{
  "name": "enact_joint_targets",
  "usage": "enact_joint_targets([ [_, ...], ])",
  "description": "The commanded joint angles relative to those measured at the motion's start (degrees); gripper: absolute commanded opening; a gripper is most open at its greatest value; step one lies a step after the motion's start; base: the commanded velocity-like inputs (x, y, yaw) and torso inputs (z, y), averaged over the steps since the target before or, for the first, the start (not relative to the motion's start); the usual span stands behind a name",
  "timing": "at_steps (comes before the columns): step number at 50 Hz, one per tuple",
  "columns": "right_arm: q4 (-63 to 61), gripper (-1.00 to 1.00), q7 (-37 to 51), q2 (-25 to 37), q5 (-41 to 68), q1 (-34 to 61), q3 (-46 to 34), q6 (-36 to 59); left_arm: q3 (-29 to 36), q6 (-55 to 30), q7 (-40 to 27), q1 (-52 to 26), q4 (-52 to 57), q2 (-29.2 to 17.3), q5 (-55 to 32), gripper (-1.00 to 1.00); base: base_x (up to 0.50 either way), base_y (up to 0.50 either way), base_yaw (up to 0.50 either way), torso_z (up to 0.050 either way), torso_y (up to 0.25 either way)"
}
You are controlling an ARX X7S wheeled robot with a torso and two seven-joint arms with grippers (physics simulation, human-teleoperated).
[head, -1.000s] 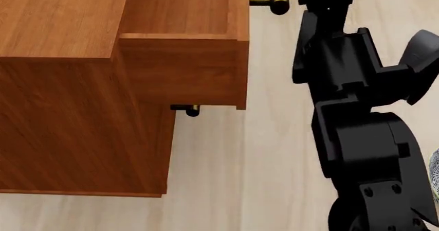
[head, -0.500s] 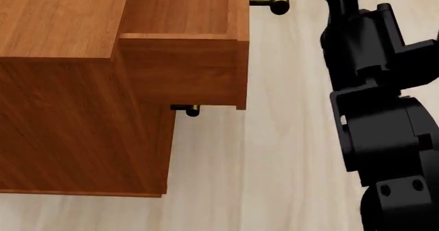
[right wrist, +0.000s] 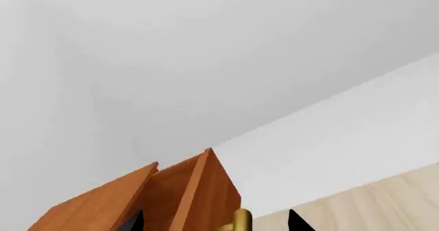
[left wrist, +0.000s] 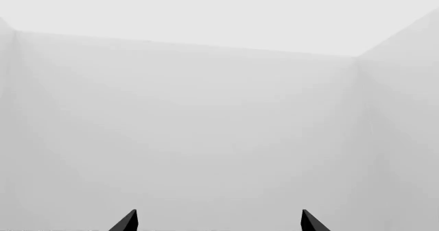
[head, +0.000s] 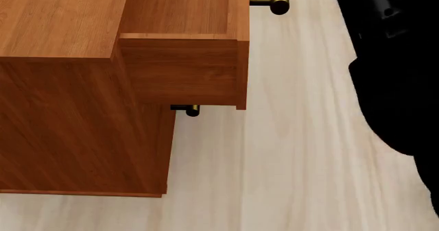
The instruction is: Close the bottom drawer of the cabinet and open the top drawer.
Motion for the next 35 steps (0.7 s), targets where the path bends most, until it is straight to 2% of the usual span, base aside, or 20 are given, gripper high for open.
enact_joint_targets([
  [1,4.49,1.00,-1.49,4.29,-1.73,14.51,-7.50,15.62,0.25,0.84,0.20,1.15,0.04,-0.03,0.44,1.00,0.00,0.00,0.00,0.000,0.000],
  [10,10.78,1.00,-7.66,2.83,-4.49,25.69,-13.90,26.05,0.25,2.13,0.80,2.50,-0.45,-0.06,1.16,1.00,0.00,0.00,0.00,0.000,0.000],
  [15,15.71,1.00,-14.50,1.10,-7.87,31.86,-18.71,31.35,0.29,2.40,0.93,2.68,-0.51,-0.11,1.21,1.00,0.00,0.00,0.00,0.000,0.000],
  [35,24.50,1.00,-31.14,-4.01,-20.20,44.39,-31.13,36.92,0.19,2.99,0.90,3.07,-0.81,-0.36,1.15,1.00,0.00,0.00,0.00,0.000,0.000],
])
